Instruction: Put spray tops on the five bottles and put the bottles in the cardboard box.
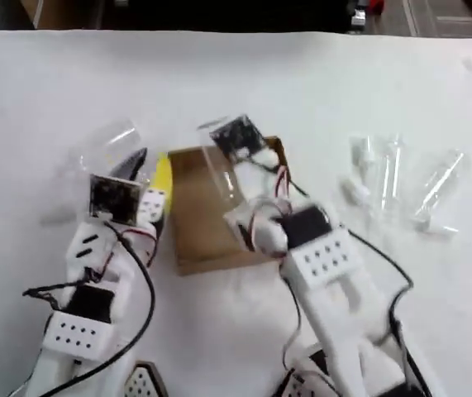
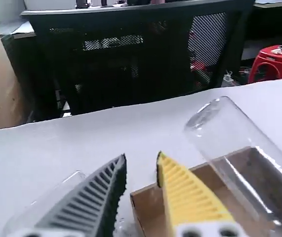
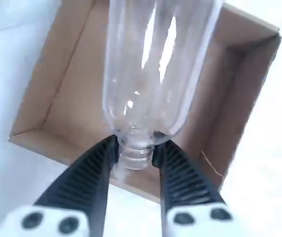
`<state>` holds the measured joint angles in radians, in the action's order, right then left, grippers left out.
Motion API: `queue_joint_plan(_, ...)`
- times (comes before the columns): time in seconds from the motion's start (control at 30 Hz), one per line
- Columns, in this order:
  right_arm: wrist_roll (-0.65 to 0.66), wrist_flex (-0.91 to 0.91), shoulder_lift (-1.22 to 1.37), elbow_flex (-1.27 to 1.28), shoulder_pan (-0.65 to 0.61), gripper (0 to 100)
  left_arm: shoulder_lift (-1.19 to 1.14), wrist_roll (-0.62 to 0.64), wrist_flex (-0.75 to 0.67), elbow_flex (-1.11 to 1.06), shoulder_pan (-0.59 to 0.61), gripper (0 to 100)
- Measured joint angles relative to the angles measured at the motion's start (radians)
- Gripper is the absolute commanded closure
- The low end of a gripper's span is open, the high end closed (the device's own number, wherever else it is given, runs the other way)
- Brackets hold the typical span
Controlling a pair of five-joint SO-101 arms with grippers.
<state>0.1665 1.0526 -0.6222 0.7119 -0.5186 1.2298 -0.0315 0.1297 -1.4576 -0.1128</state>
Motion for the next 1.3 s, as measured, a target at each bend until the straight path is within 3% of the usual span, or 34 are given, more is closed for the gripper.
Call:
queue_joint_plan(0.73, 0.130, -0.049, -0.048, 0.103, -0.236, 98.2, 0.000, 0.000, 0.021, 0.000, -0.044, 86)
queue_joint_plan(0.93, 0.132, 0.008, -0.216, 0.103, -0.180, 98.2, 0.000, 0.000, 0.021, 0.000, -0.046, 86)
queue_joint_plan(1.13, 0.132, 0.120, -0.456, 0.104, -0.232, 98.2, 0.000, -0.003, 0.021, 0.000, -0.044, 87)
queue_joint_plan(1.3, 0.130, 0.104, -0.606, 0.192, -0.235, 98.2, 0.000, -0.006, 0.021, 0.000, -0.044, 87)
